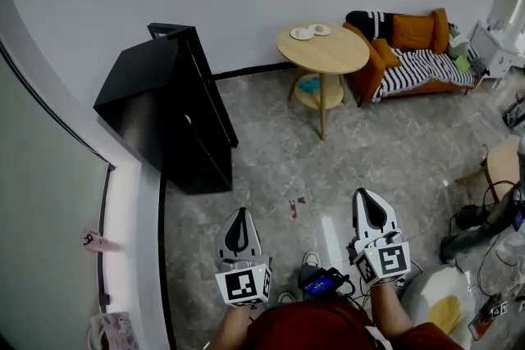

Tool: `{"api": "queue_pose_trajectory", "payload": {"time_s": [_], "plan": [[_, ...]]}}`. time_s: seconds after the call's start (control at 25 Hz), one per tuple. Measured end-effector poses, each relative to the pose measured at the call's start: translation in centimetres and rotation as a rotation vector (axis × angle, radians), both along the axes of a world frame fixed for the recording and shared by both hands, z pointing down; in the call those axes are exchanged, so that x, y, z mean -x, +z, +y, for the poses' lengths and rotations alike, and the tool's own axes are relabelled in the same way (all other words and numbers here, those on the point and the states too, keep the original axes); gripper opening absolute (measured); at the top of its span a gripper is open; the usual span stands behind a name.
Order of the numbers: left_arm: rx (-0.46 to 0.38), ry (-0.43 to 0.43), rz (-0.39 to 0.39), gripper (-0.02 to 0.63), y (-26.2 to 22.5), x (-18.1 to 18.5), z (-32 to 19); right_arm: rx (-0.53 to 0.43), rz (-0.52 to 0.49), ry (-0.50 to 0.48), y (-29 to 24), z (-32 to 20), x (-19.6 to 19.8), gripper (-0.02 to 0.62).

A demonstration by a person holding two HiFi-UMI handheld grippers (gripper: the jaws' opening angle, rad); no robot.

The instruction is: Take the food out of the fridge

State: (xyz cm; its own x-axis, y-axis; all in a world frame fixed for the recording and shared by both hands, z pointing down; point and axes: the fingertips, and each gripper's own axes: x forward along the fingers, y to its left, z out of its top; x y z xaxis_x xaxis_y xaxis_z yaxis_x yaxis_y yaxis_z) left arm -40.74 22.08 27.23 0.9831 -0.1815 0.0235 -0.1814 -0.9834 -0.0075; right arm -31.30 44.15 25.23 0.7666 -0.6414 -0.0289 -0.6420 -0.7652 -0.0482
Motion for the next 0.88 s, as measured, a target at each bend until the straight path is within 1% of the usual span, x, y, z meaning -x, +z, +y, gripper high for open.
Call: {"api": "queue_pose_trajectory", "payload": {"time_s": [0.44, 0.6, 0.88], "plan": [[-0.011, -0.023, -0.011, 0.014, -1.1, -10.4, 1.8, -0.012, -0.05, -0.013, -0.1, 0.9, -11.0, 0.023], [-0.016, -0.03, -0.016, 0.012, -0.7, -13.8, 2.4, -0.019, -0.02, -0.044, 0.3, 1.1, -14.4, 0.022], [-0.02, -0.044, -0.017, 0.012, -0.7, -19.3, 3.2, -0.018, -0.027, -0.05, 0.7, 2.0, -20.0, 0.023]]}}
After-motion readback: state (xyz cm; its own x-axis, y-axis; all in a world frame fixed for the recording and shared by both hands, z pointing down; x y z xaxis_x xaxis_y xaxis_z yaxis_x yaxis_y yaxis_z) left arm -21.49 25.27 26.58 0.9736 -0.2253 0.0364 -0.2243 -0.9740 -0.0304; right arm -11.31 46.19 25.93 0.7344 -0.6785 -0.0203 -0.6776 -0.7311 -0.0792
